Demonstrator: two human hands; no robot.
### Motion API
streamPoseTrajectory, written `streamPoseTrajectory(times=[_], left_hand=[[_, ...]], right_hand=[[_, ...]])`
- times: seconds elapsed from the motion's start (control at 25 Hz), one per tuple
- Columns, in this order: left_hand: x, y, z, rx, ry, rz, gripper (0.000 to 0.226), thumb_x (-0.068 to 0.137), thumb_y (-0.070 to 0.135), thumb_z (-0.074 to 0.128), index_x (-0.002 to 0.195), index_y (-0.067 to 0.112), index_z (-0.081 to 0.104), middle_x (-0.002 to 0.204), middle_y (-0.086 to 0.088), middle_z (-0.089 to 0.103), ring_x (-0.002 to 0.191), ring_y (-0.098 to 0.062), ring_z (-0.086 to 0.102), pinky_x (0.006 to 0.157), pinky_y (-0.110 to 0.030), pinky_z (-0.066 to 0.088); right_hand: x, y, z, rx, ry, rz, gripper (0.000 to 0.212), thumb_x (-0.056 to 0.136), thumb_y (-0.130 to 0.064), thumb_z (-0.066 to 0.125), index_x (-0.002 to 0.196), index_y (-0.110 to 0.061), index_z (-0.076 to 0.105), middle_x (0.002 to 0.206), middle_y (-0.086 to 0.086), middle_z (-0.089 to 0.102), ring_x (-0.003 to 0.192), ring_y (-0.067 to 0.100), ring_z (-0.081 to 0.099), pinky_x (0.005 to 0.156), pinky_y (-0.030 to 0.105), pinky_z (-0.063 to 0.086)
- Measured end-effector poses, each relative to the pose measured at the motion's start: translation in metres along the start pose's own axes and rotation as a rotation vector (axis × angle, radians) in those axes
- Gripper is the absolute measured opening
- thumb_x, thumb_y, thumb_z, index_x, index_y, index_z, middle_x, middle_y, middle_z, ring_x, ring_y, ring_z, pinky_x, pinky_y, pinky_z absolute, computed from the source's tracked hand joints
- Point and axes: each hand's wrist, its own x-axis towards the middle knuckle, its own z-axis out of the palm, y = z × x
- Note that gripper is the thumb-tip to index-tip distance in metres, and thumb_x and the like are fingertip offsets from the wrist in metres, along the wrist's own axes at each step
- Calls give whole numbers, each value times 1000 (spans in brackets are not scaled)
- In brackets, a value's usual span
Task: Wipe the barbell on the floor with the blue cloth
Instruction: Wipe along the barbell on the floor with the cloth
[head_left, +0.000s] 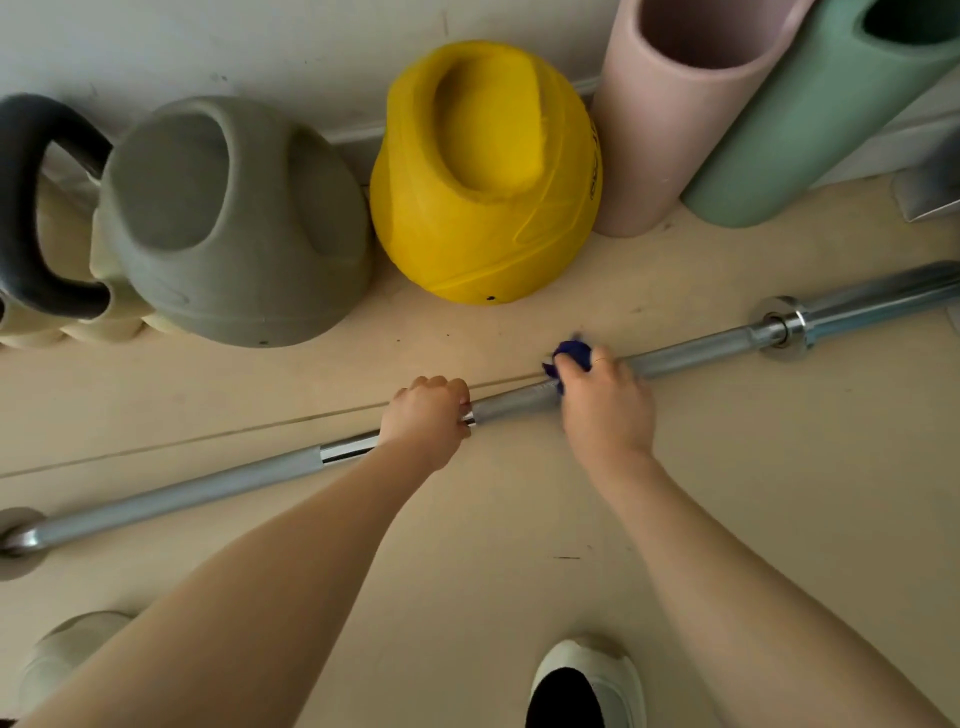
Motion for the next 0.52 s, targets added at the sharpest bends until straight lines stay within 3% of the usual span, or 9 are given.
streamPoseTrajectory(times=[0.08, 0.16, 0.24, 0.4, 0.52], left_hand=[[-3, 3, 1, 54, -24, 21, 28, 87, 24, 55, 114, 17, 54, 113, -6, 58, 107, -26, 50, 87, -34, 40], [-3, 5, 1, 132, -72, 45, 26, 88, 21, 48, 113, 18, 55, 113, -5, 56, 108, -26, 51, 88, -34, 39], [-6, 8, 4, 172, -103, 63, 24, 88, 16, 44, 107, 18, 57, 113, -5, 55, 107, -27, 52, 87, -34, 38], [-13, 12, 11, 134, -120, 27, 21, 89, 12, 40, 103, 17, 55, 109, -6, 58, 100, -28, 56, 75, -31, 35], [-14, 13, 11, 135, -140, 8, 22, 91, 16, 43, 109, 18, 55, 112, -6, 59, 104, -28, 55, 76, -31, 35]], right_hand=[[-20, -30, 1, 10, -47, -57, 27, 75, -14, 62, 101, -20, 68, 92, 11, 63, 70, 29, 62, 57, 30, 46], [-37, -53, 10, 66, -104, -266, 26, 78, -24, 61, 104, -20, 64, 101, 9, 61, 78, 27, 61, 63, 32, 46], [-28, -35, 7, -21, -143, -389, 35, 71, -35, 68, 103, -20, 64, 100, 7, 61, 79, 26, 61, 65, 31, 45], [-14, 10, -3, -166, 65, -35, 20, 62, -17, 74, 80, -24, 71, 78, 4, 68, 57, 22, 61, 52, 25, 45], [-33, -18, 3, -110, -27, -245, 16, 61, -13, 70, 74, -23, 71, 74, 3, 67, 54, 20, 60, 49, 25, 46]])
